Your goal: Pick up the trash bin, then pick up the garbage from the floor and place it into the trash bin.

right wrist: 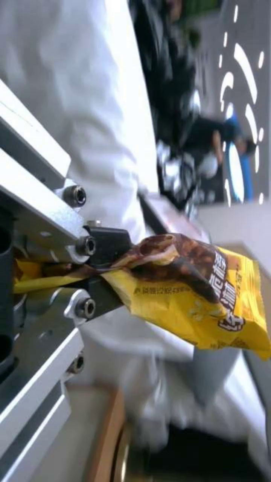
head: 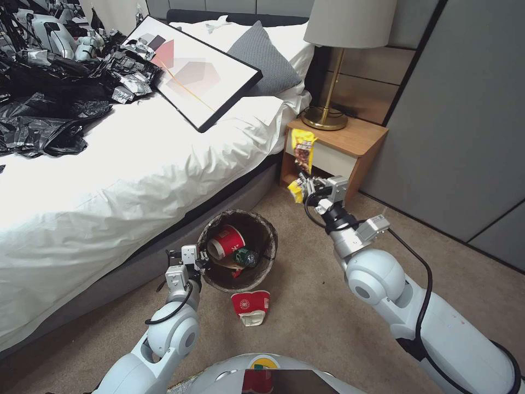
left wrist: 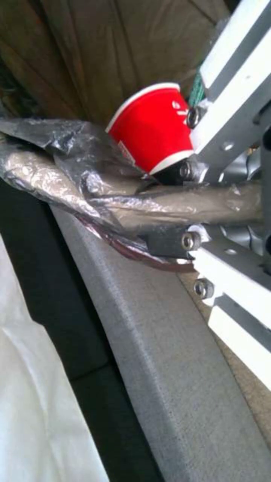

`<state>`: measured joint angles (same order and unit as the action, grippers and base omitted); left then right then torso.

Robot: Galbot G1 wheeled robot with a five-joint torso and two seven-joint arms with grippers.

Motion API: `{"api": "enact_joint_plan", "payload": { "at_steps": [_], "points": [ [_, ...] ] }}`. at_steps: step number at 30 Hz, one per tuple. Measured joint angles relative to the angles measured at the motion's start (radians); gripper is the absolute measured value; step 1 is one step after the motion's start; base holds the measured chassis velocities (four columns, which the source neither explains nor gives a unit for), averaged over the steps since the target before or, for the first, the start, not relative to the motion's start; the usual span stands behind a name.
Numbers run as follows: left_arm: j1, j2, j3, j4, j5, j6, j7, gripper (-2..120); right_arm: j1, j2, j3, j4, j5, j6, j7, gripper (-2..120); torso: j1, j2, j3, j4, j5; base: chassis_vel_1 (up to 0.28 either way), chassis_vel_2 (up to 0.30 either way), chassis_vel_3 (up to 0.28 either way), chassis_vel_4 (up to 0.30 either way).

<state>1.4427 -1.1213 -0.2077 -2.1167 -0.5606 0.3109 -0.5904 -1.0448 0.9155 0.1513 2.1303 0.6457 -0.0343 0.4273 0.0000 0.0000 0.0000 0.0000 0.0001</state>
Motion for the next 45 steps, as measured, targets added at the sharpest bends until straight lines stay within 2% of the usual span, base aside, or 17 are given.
{"api": "enact_joint_plan", "payload": {
  "at_steps": [10,16,18,22,24,31,34,45],
  "points": [
    [0.0,-0.002,0.002,0.0,0.003,0.002,0.0,0,-0.001,-0.017,-0.009,0.039,0.016,0.007,-0.031,0,0.0,0.0,0.0,0.0001,-0.0002,0.0,0.0,0.0,0.0],
    [0.0,-0.006,0.006,0.0,0.008,0.003,0.0,0,-0.005,-0.056,-0.042,0.087,0.042,0.054,-0.124,0,0.0,0.0,0.0,0.0001,-0.0002,0.0,0.0,0.0,0.0],
    [0.001,-0.009,0.01,0.003,0.014,0.004,0.0,0,-0.007,-0.085,-0.092,0.093,0.052,0.121,-0.232,0,0.0,0.0,0.0,0.0,-0.0001,0.0,0.0,0.0,0.0],
    [0.0,-0.011,0.011,0.004,0.015,0.004,0.0,0,0.002,-0.096,-0.131,0.088,0.059,0.146,-0.279,0,0.0,0.0,0.0,0.0,-0.0001,0.0,0.0,0.0,0.0],
    [0.002,-0.012,0.013,0.004,0.017,0.004,0.0,0,0.024,-0.112,-0.211,0.085,0.069,0.162,-0.312,0,0.0,0.0,0.0,0.0001,-0.0001,0.0,0.0,0.0,0.0],
    [0.003,-0.011,0.012,0.003,0.018,0.005,0.0,0,0.051,-0.121,-0.343,0.057,0.052,0.176,-0.33,0,0.0,0.0,0.0,0.0,-0.0001,0.0,0.0,0.0,0.0],
    [0.006,-0.009,0.008,-0.001,0.018,0.004,0.001,0,0.07,-0.105,-0.433,0.002,0.018,0.178,-0.331,0,0.0,0.0,0.0,0.0,-0.0001,0.0,0.0,0.0,0.0],
    [0.001,-0.01,0.011,-0.007,0.016,0.003,0.002,0,0.081,-0.085,-0.51,-0.111,-0.055,0.191,-0.32,1,0.0,0.0,0.0,0.0,-0.0001,0.0,0.0,0.0,0.0]
  ]
}}
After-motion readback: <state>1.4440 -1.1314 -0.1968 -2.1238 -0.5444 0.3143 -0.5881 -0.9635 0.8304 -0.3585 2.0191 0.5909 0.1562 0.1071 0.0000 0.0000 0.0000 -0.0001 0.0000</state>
